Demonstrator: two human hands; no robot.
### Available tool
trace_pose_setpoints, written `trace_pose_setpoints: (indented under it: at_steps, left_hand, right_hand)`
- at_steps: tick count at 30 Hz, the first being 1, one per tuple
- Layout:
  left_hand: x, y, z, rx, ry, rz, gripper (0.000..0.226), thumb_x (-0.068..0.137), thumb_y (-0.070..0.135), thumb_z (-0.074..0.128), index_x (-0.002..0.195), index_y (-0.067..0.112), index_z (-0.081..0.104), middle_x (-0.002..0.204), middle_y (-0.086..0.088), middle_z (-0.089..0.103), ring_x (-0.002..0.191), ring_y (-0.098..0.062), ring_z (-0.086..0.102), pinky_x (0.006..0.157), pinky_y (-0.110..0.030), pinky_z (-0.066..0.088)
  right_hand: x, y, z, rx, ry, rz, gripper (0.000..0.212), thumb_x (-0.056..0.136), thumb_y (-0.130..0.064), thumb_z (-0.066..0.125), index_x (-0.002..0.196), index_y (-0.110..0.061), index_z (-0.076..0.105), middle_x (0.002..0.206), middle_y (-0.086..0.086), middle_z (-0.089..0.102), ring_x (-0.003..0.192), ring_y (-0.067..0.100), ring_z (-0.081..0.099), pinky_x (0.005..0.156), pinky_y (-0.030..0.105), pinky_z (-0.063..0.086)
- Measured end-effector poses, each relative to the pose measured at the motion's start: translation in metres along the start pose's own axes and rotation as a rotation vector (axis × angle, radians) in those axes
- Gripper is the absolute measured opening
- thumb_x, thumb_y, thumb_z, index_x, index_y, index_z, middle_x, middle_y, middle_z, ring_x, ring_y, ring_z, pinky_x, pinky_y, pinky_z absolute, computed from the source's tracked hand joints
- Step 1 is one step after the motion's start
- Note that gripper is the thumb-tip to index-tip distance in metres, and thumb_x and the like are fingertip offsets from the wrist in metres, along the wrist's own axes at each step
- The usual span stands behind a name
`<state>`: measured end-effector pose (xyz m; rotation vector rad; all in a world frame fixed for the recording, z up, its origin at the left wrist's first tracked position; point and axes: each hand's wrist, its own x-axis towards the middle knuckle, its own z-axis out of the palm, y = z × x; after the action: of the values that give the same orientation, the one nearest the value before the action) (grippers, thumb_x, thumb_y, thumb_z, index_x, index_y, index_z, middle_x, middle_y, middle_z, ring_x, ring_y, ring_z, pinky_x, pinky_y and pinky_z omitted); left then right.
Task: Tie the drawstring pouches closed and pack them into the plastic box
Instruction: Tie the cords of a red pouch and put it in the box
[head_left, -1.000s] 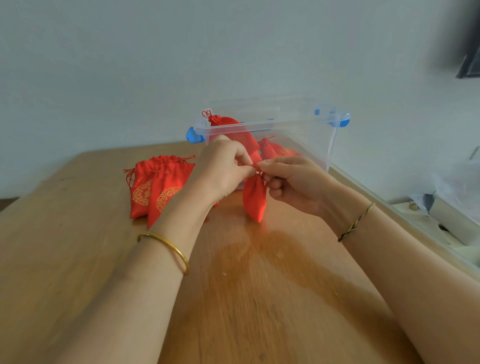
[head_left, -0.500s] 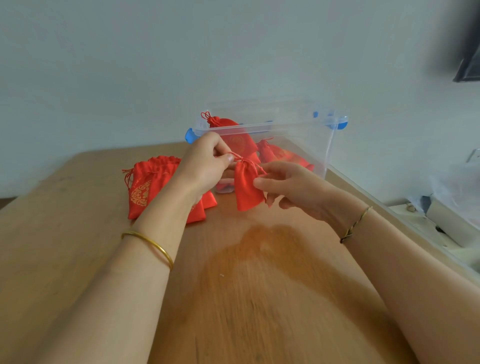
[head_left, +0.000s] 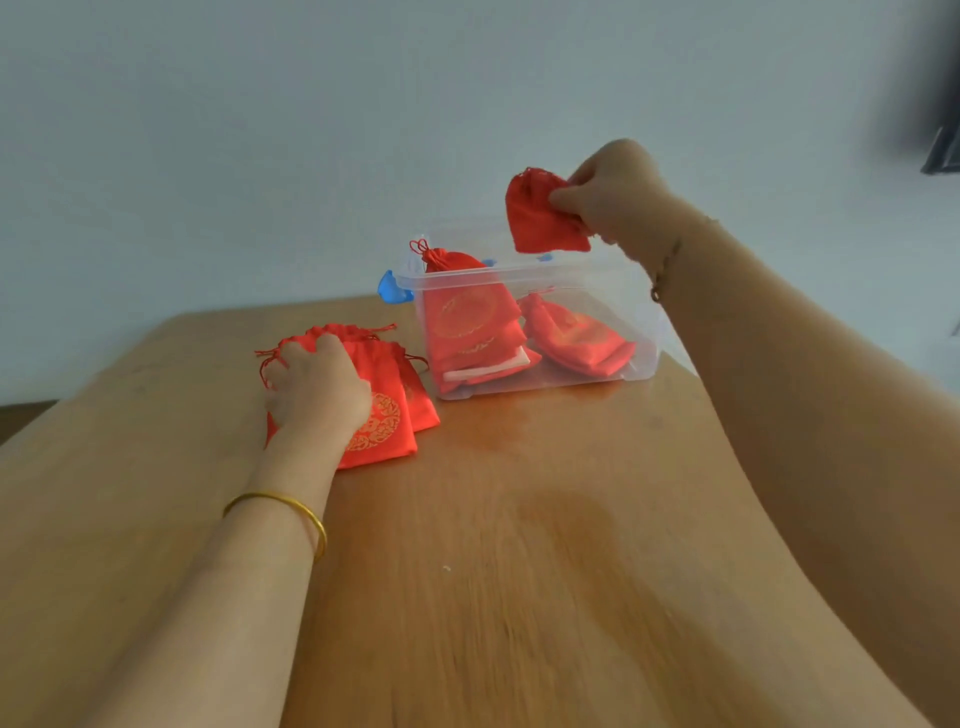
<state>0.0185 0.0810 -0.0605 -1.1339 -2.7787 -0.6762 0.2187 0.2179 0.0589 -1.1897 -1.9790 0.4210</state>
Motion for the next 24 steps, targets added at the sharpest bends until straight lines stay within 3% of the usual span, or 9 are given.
trace_pose_setpoints:
  at_steps: [4,5,7,9,12,15,17,20,24]
  left_hand:
    - [0.002,-0.008,0.011,0.014,0.001,-0.067,0.050,0.088,0.018,0.059,0.132,0.008,0.035,0.137,-0.024,0.031,0.127,-0.042,0.033,0.103,-0.050,0.032]
    - [0.002,-0.008,0.012,0.004,0.017,-0.067,0.049,0.087,0.017,0.060,0.130,0.007,0.037,0.135,-0.024,0.032,0.127,-0.042,0.034,0.102,-0.050,0.032]
    - [0.004,-0.008,0.013,-0.019,0.061,-0.056,0.049,0.085,0.013,0.062,0.127,0.005,0.039,0.133,-0.025,0.036,0.125,-0.042,0.036,0.101,-0.049,0.034]
    - [0.004,-0.007,0.011,-0.054,0.114,-0.035,0.054,0.082,0.010,0.065,0.128,0.005,0.037,0.132,-0.024,0.040,0.124,-0.041,0.038,0.100,-0.049,0.035]
    - [0.009,-0.009,0.004,-0.314,0.096,-0.001,0.069,0.079,0.006,0.067,0.137,0.004,0.029,0.132,-0.021,0.046,0.122,-0.038,0.045,0.096,-0.045,0.038]
    - [0.010,-0.003,-0.012,-0.636,-0.050,-0.031,0.080,0.075,0.003,0.069,0.142,0.007,0.026,0.134,-0.016,0.045,0.116,-0.031,0.050,0.091,-0.038,0.042]
    - [0.004,0.001,-0.027,-0.779,-0.265,-0.046,0.071,0.076,-0.001,0.067,0.138,0.011,0.036,0.118,-0.012,0.054,0.091,-0.028,0.061,0.075,-0.037,0.050]
    - [-0.006,0.006,-0.042,-0.847,-0.621,0.070,0.038,0.080,-0.008,0.059,0.115,0.007,0.057,0.086,-0.014,0.064,0.052,-0.017,0.064,0.054,-0.034,0.056]
    - [-0.016,0.012,-0.046,-0.973,-0.818,0.211,0.039,0.071,-0.014,0.063,0.101,0.011,0.058,0.090,-0.009,0.065,0.061,-0.012,0.067,0.057,-0.026,0.058]
  right_hand:
    - [0.013,0.010,0.008,-0.241,0.006,0.061,0.016,0.086,-0.008,0.053,0.073,0.002,0.055,0.063,0.011,0.060,0.074,0.032,0.053,0.053,0.023,0.036]
    - [0.011,0.011,0.009,-0.242,0.041,0.055,0.011,0.086,-0.005,0.050,0.084,0.003,0.059,0.082,0.014,0.063,0.087,0.035,0.056,0.062,0.025,0.040]
    - [0.000,0.011,0.009,-0.211,0.125,0.038,0.025,0.086,-0.002,0.046,0.107,-0.002,0.061,0.113,0.014,0.061,0.103,0.034,0.057,0.076,0.030,0.044]
    - [-0.017,0.009,0.008,-0.138,0.188,-0.007,0.031,0.085,0.000,0.044,0.110,-0.007,0.061,0.117,0.011,0.061,0.102,0.032,0.059,0.078,0.030,0.046]
    - [-0.050,0.004,0.012,0.064,0.215,-0.094,0.029,0.080,0.002,0.042,0.096,-0.009,0.064,0.098,0.010,0.067,0.083,0.028,0.062,0.073,0.029,0.049]
    - [-0.085,0.005,0.023,0.162,0.070,-0.114,0.021,0.079,-0.001,0.046,0.082,-0.014,0.062,0.074,0.004,0.064,0.062,0.018,0.057,0.060,0.026,0.043]
    - [-0.104,0.012,0.035,0.154,-0.074,-0.093,0.014,0.080,-0.005,0.050,0.079,-0.009,0.064,0.070,0.007,0.065,0.057,0.019,0.056,0.054,0.026,0.040]
    - [-0.125,0.023,0.047,0.196,-0.263,-0.014,0.016,0.087,-0.015,0.051,0.087,-0.003,0.062,0.079,0.015,0.069,0.062,0.030,0.062,0.051,0.029,0.045]
    - [-0.133,0.030,0.052,0.518,-0.492,0.200,0.009,0.095,-0.021,0.049,0.090,-0.018,0.056,0.085,-0.003,0.062,0.065,0.023,0.060,0.047,0.027,0.045]
